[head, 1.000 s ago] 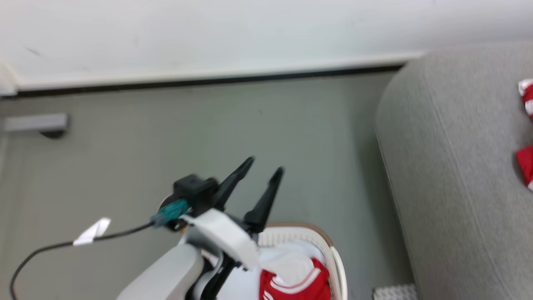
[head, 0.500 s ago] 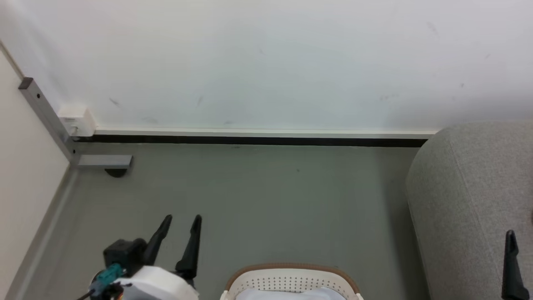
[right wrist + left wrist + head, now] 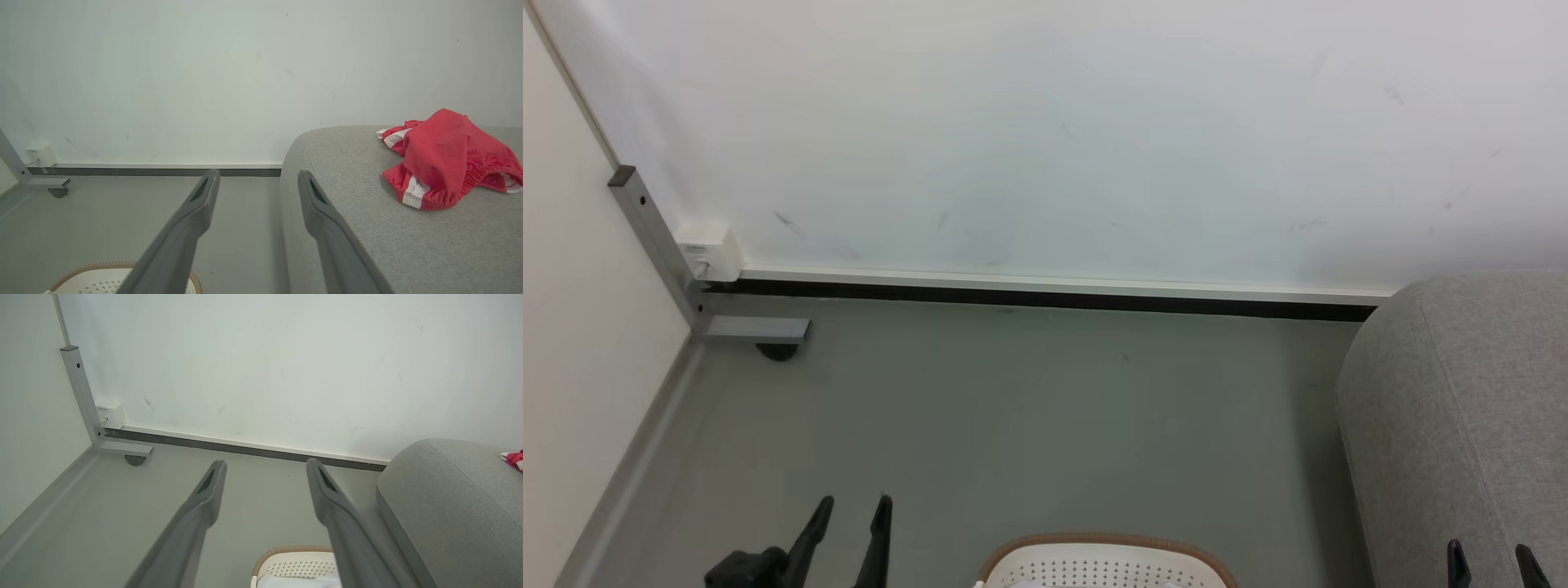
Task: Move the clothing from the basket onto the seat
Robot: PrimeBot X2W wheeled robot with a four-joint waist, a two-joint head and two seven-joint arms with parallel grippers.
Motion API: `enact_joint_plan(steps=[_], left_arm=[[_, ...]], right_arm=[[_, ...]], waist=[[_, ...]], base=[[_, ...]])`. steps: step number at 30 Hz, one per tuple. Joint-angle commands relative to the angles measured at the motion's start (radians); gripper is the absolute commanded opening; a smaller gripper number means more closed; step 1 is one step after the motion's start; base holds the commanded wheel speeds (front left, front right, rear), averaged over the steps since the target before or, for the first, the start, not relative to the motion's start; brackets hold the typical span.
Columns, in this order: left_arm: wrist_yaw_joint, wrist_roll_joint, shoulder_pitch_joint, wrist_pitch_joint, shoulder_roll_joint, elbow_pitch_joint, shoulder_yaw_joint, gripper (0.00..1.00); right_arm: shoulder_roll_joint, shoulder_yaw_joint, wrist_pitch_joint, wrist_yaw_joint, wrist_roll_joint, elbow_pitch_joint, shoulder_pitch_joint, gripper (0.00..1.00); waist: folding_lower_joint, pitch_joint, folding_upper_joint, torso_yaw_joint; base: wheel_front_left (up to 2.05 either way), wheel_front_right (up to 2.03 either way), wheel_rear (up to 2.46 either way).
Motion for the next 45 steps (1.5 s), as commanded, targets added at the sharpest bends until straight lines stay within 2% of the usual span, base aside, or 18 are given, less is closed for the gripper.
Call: enact_joint_plan(steps=[1,11,16,20,26,36,45], left_arm=[[-0.014,0.025,0.01,-0.001,-0.009,0.005,0.017,1.0],[-0.071,0.102,-0.011,-0.001,-0.068,0.018,0.09,1.0],[-0.088,0.132,-0.035,-0.001,-0.091,0.009,0.095,1.0],[-0.102,0.163,-0.111,0.0,-0.108,0.028,0.048,1.0],[-0.129,0.224,-0.283,0.089,-0.122,0.117,-0.072,1.0],[-0.146,0.289,-0.514,0.215,-0.158,0.347,-0.236,1.0],[-0.153,0.278,-0.641,0.272,-0.175,0.557,-0.339,1.0]], right_arm=[[0.001,0.005,-0.007,-0.002,0.011,0.007,0.001,1.0],[0.001,0.025,-0.008,-0.002,0.028,-0.024,-0.026,1.0],[0.001,0.028,-0.008,-0.002,0.029,-0.073,-0.054,1.0],[0.0,0.002,-0.006,-0.002,0.034,-0.135,-0.099,1.0],[0.001,-0.018,-0.006,-0.002,0.02,-0.201,-0.176,1.0],[0.001,-0.021,-0.006,-0.002,0.03,-0.258,-0.299,1.0],[0.0,0.039,-0.006,-0.002,0.037,-0.314,-0.381,1.0]], waist=[[0.0001,0.001,0.0,-0.001],[0.0001,0.015,0.0,-0.015],[0.0001,0.067,0.0,-0.049],[0.0001,0.153,0.0,-0.077],[0.0001,0.303,0.0,-0.119],[0.0001,0.506,0.0,-0.18],[0.0001,0.677,0.0,-0.214]], base=[[0.0,0.0,0.0],[0.0,0.0,0.0],[0.0,0.0,0.0],[0.0,0.0,0.0],[0.0,0.0,0.0],[0.0,0.0,0.0],[0.0,0.0,0.0]])
